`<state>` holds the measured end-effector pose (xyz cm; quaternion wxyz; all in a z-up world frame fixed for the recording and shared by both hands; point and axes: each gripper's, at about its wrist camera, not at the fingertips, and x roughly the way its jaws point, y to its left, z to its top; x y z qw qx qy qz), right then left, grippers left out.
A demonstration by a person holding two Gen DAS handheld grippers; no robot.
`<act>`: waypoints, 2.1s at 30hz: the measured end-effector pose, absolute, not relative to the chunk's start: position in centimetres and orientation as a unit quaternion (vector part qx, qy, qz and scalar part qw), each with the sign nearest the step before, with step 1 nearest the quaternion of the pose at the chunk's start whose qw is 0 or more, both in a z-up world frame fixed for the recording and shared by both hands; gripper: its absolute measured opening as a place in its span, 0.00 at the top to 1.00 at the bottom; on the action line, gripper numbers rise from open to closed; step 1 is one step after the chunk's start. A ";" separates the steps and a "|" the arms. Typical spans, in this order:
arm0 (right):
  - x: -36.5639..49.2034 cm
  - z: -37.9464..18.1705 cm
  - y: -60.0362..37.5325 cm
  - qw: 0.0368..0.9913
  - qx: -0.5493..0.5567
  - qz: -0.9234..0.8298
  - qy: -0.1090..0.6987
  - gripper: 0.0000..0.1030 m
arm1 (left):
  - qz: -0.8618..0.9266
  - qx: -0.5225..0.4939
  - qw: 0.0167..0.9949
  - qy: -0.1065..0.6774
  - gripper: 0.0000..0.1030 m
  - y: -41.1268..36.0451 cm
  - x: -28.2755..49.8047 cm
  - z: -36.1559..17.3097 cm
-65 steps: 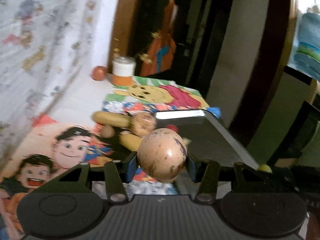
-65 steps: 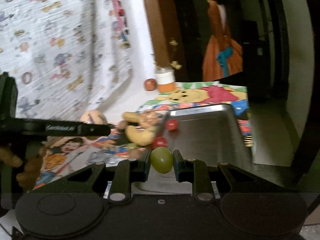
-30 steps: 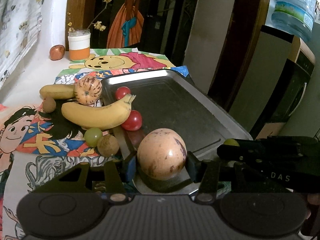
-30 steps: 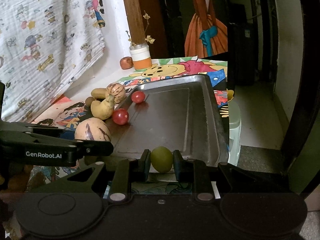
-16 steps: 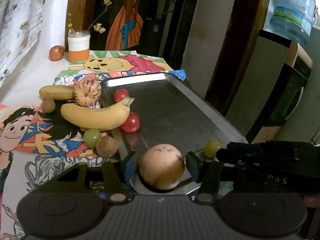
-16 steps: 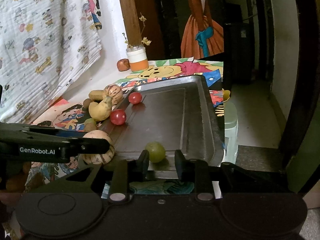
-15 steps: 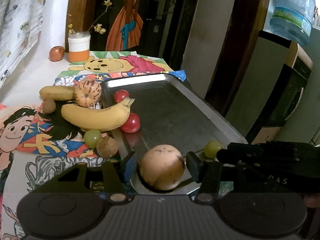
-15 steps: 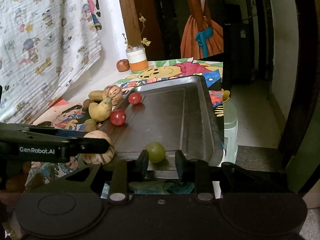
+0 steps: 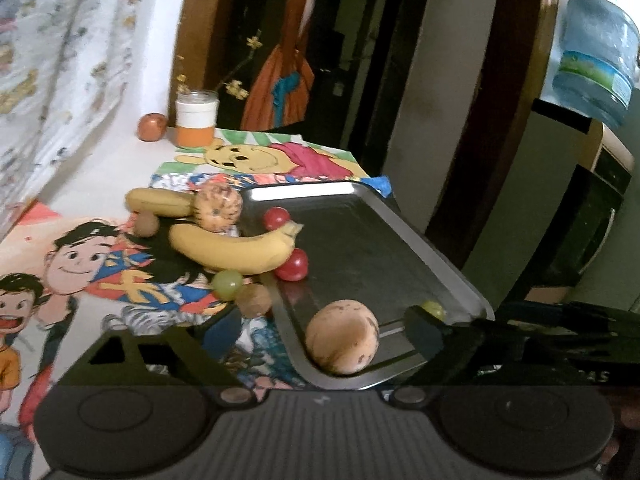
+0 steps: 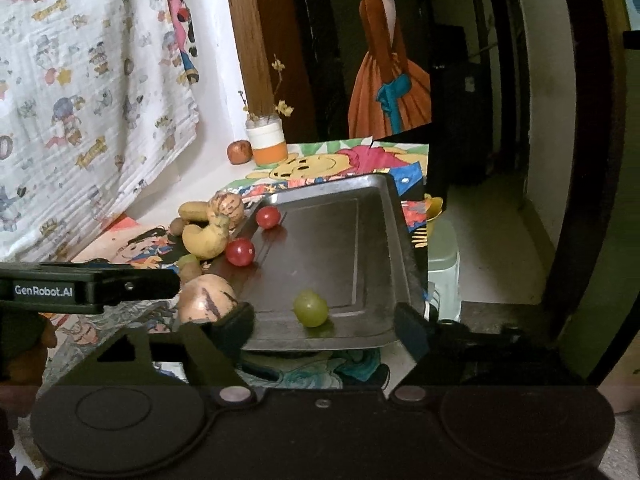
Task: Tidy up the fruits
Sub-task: 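Raise both grippers away from the tray, then move both grippers toward the banana and the spotted round fruit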
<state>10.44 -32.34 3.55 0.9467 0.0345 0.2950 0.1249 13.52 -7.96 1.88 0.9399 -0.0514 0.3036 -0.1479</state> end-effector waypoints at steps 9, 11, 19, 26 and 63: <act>6.1 5.8 -31.6 0.949 0.027 0.119 0.291 0.01 | -0.084 -0.034 0.948 0.305 0.00 -6.1 8.5 3.3; 5.0 6.3 -31.2 0.948 0.025 0.118 0.294 0.01 | -0.072 -0.036 0.948 0.307 0.00 -5.3 7.1 3.5; 1.1 9.5 -30.8 0.946 0.015 0.121 0.302 0.01 | -0.020 -0.054 0.954 0.296 0.00 0.2 1.9 5.2; 0.3 14.5 -28.8 0.949 0.001 0.158 0.272 0.01 | 0.001 -0.045 0.967 0.253 0.00 3.4 0.3 8.9; 20.0 10.3 -17.6 0.909 -0.118 0.302 0.260 0.00 | -0.006 0.016 0.967 0.254 0.00 6.4 19.2 5.7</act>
